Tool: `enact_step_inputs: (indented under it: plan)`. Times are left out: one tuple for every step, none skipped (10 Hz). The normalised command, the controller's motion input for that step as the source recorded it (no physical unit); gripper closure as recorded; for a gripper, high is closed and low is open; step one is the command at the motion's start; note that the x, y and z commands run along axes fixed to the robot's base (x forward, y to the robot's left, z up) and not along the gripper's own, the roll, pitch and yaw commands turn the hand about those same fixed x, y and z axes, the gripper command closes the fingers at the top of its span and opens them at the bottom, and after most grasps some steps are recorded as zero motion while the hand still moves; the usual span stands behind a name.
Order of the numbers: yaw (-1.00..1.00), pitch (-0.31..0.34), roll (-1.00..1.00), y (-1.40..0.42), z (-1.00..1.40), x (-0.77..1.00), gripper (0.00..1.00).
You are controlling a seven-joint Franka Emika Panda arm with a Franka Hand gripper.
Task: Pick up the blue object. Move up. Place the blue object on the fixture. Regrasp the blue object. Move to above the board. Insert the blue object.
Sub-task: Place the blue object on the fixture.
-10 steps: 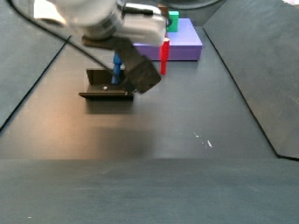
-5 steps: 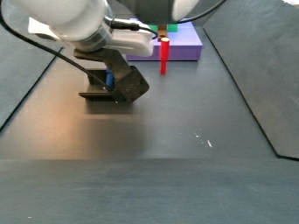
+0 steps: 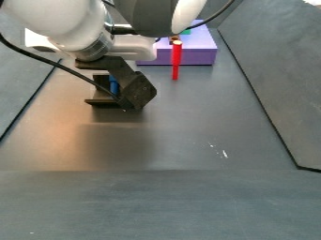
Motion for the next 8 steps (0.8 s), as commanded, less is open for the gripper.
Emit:
enact_step_inputs:
  plan:
    - [0.05,0.0,0.08,0.0,-0.16,0.0,1.0]
    - [0.0,0.011,0.33,0.0,-0.15,0.0,1.0]
    - [0.0,0.009,0.4,0.0,-0.17,-0.01,1.0]
    - [0.0,0.026,0.23,0.0,-0.11,0.0,1.0]
    - [0.0,0.014,0.14,0.0,-0.08,0.0,1.0]
    - [0.0,0.0,0.02,0.0,0.0,0.0,1.0]
    - [0.0,0.0,0.0,0.0,0.0,0.0,1.0]
    - [0.0,0.0,0.0,0.0,0.0,0.0,0.0]
